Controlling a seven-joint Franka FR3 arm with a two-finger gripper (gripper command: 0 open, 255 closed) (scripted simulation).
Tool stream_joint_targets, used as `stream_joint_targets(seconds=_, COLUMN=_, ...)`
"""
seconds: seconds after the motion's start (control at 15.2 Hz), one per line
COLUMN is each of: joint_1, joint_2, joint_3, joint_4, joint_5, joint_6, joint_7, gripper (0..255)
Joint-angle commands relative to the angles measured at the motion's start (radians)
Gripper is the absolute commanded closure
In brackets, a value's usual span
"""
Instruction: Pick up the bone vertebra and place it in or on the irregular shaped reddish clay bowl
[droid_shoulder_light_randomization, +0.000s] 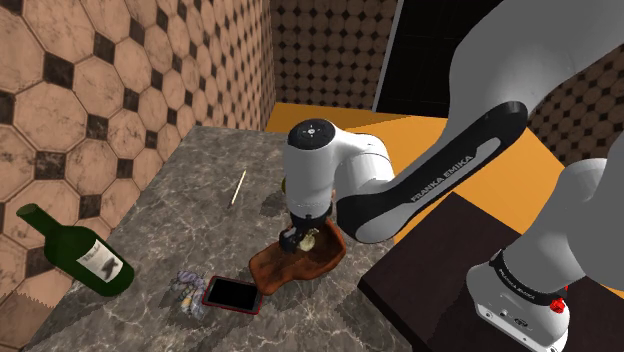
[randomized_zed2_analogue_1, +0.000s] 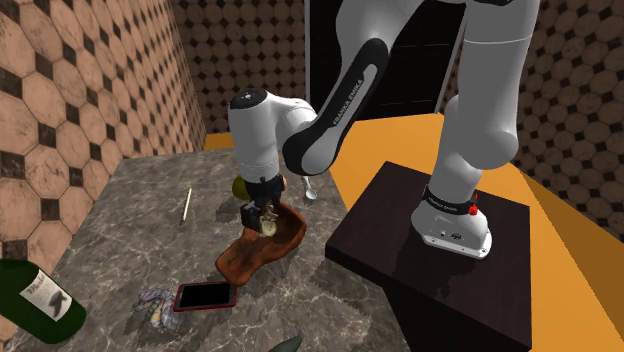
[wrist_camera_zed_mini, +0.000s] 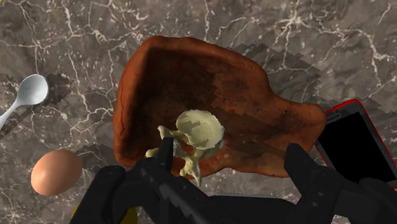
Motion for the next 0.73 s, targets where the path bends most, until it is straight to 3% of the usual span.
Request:
stream_joint_targets(seconds=0.0, joint_1=-0.004, joint_2=-0.045, joint_3=0.013, joint_4=0.009, joint_5=0.037, joint_6=-0.049, joint_7=-0.025, gripper=0)
stream_joint_targets(seconds=0.13, joint_1=-0.005, joint_2=-0.095, joint_3=0.022, joint_4=0.021, joint_5=0.075, joint_6=-0.105, joint_7=-0.051, gripper=0)
stream_joint_targets(seconds=0.66, joint_1=-0.005, joint_2=-0.095, joint_3=0.021, joint_4=0.02, joint_5=0.075, joint_6=-0.105, joint_7=-0.051, gripper=0)
